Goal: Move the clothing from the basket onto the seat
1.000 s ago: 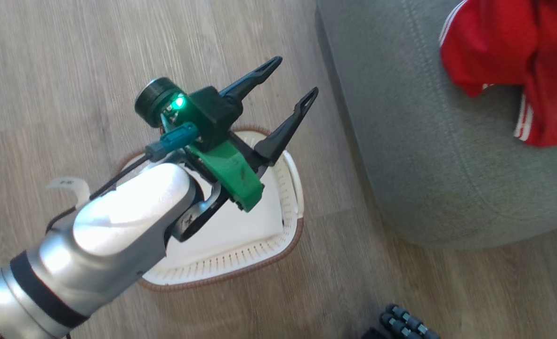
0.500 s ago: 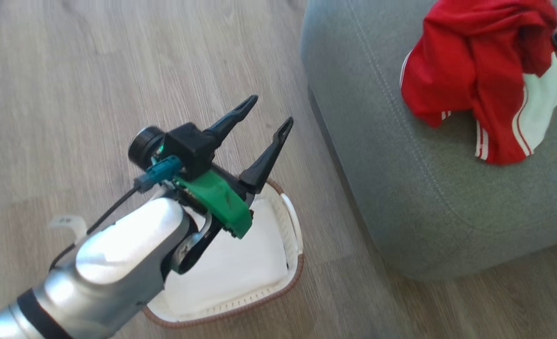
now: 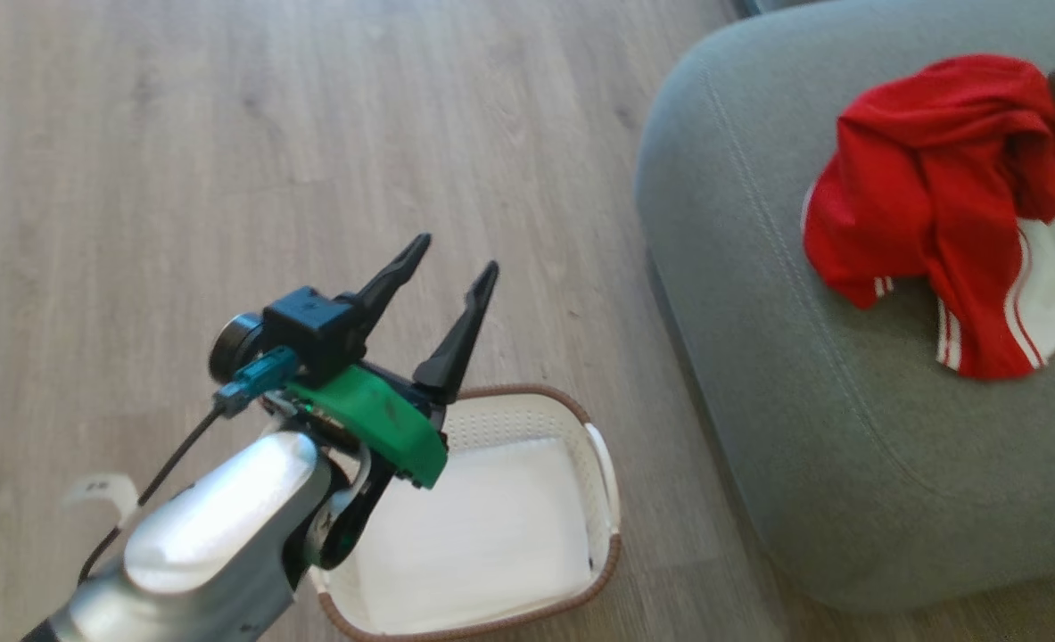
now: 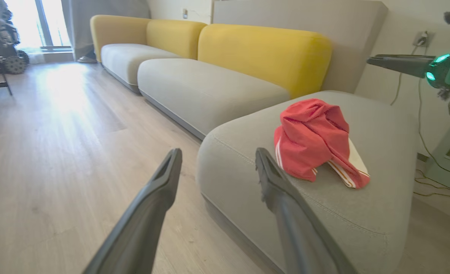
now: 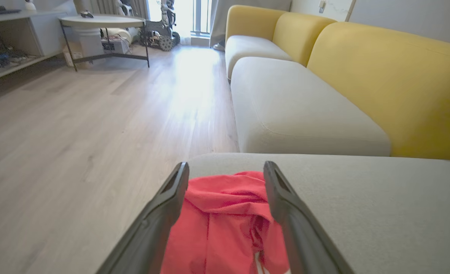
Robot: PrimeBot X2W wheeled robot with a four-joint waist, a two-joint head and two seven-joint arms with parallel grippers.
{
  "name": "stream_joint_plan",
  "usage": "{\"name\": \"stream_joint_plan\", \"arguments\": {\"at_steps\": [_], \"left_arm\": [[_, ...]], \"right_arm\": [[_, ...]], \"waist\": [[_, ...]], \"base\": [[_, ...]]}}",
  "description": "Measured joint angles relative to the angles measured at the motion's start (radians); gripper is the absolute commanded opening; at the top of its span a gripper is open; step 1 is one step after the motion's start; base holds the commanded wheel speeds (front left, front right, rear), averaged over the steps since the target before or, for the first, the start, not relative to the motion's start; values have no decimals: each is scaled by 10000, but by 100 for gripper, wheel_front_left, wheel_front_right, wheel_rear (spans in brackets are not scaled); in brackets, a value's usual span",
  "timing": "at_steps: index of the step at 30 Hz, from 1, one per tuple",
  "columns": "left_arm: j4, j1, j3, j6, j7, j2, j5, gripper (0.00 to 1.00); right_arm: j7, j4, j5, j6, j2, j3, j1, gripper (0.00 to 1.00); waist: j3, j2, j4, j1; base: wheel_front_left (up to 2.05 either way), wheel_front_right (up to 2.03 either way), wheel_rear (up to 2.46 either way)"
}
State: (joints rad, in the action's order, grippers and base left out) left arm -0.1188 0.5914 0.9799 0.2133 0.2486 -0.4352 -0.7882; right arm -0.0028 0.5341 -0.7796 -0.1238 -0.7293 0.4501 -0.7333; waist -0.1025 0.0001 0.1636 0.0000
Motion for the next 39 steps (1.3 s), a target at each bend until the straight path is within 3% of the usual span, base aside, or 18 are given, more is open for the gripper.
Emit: {"name": "stream_joint_plan", "arguments": {"at_steps": [5,13,26,33,39], "left_arm": [[184,-712,-698,240,8,-81,35,100],[525,-1912,-2125,424,8,-253,481,100],[671,-3726,-4061,408,8,82,1241,100],[844,-5002,-5526,-134,8,813,1645,100],[575,-5485,-6238,-838,8,1193,2314,100]], "right_arm": [[-786,-700,474,2,282,-1511,1440,100],[-1223,-2591,2130,2,2192,-3799,4056,100],[-1356,-4660,3797,2,4520,-4888,6537,100],[-1929,-4786,4192,2,5492,-5055,7220,100],[-2295,-4495,4349,2,5670,-4947,7272,100]], "waist": [[326,0,-518,0],[623,0,-1252,0],[786,0,-1997,0],[830,0,-2131,0],[763,0,-2062,0]], "base": [[0,0,0],[0,0,0],[0,0,0],[0,0,0],[0,0,0]]}}
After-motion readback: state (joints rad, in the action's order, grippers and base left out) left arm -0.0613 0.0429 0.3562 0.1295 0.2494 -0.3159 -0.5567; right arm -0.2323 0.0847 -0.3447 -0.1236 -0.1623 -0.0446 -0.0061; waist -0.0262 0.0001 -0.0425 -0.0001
